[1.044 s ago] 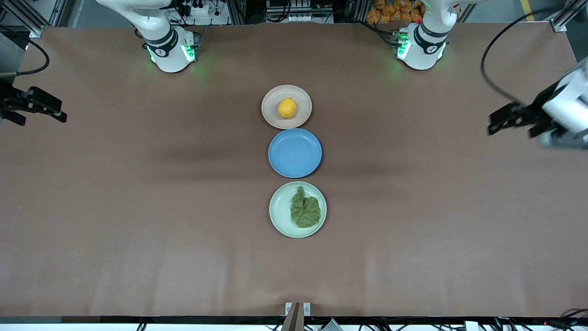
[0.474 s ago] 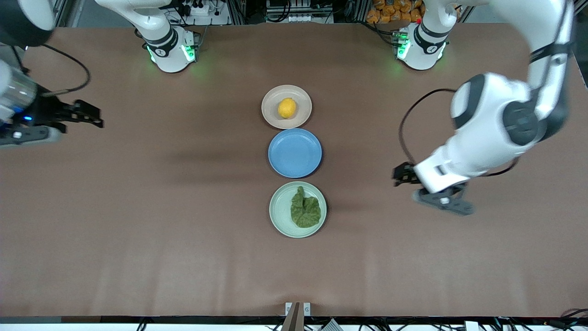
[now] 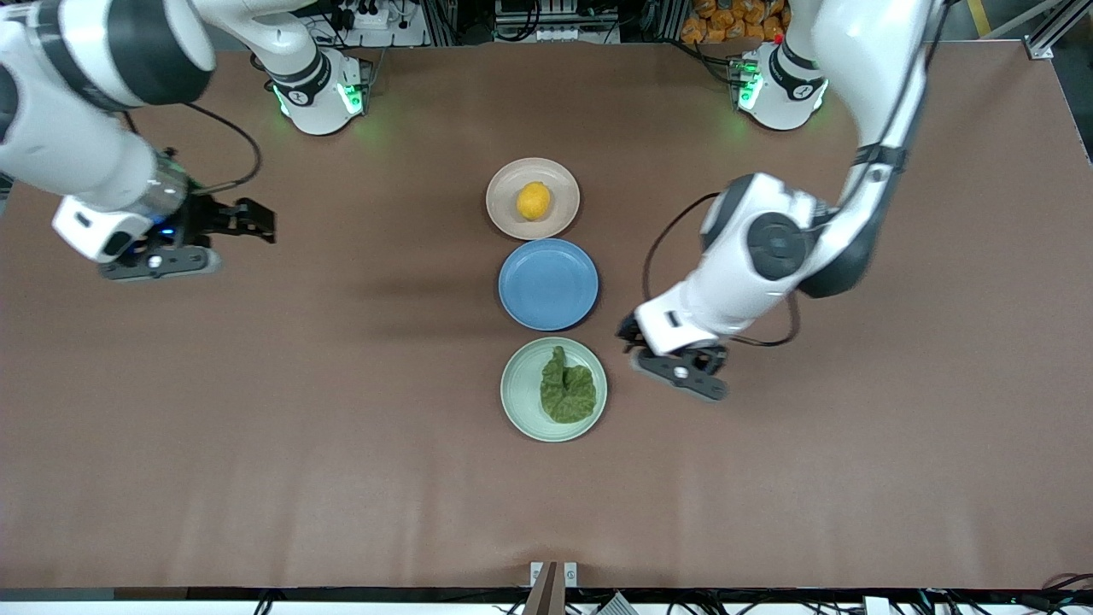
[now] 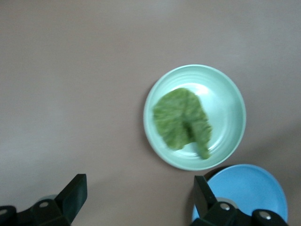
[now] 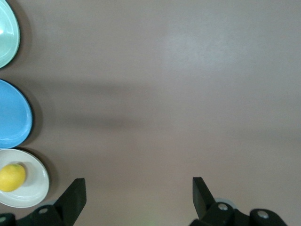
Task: Pick lemon and lettuce from plates
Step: 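Move the left gripper over the lettuce while the right gripper nears the lemon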
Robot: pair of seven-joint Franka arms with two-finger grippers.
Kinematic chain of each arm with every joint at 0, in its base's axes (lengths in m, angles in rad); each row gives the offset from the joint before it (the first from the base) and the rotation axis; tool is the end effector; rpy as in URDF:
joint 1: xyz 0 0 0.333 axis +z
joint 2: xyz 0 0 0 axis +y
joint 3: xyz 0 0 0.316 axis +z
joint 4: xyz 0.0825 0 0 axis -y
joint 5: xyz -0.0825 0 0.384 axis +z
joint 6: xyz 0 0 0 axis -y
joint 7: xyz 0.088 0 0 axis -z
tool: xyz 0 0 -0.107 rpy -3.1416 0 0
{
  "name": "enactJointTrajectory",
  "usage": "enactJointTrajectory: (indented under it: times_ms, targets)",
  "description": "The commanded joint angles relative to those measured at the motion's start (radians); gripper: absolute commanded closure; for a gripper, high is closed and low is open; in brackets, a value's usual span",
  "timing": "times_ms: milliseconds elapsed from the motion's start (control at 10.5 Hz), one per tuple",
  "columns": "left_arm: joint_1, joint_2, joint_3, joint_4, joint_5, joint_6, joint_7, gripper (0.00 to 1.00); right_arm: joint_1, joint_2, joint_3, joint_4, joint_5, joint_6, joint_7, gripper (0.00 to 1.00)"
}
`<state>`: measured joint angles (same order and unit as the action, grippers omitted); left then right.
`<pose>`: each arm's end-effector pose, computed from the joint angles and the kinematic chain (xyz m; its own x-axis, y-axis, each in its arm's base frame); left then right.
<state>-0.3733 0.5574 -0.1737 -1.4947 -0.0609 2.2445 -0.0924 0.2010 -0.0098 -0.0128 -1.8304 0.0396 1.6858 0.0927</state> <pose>0.6273 -0.3582 0.3696 0.9169 -0.3571 0.1783 -0.3853 -0.9084 0.1623 0.5344 0.1056 0.5170 0.9865 0.0891 -0.1375 0.0864 -0.9959 -0.0259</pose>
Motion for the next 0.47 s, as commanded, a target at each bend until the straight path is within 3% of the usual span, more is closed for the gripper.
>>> enactJointTrajectory:
  times_ms: [0,285,380]
  targets:
    - [-0.079,0.093,0.011,0.024,-0.017,0.12,-0.049,0.0,0.109,-0.013,-0.003,-0.076,0.013,0.058,0.192,0.0]
    - [-0.162,0.179,0.02,0.024,0.031,0.309,-0.021,0.0,0.184,-0.016,0.0,-0.153,0.023,0.078,0.296,0.0]
    - [-0.171,0.203,0.02,0.022,0.073,0.349,-0.021,0.0,0.216,-0.018,-0.001,-0.176,0.073,0.08,0.339,0.0]
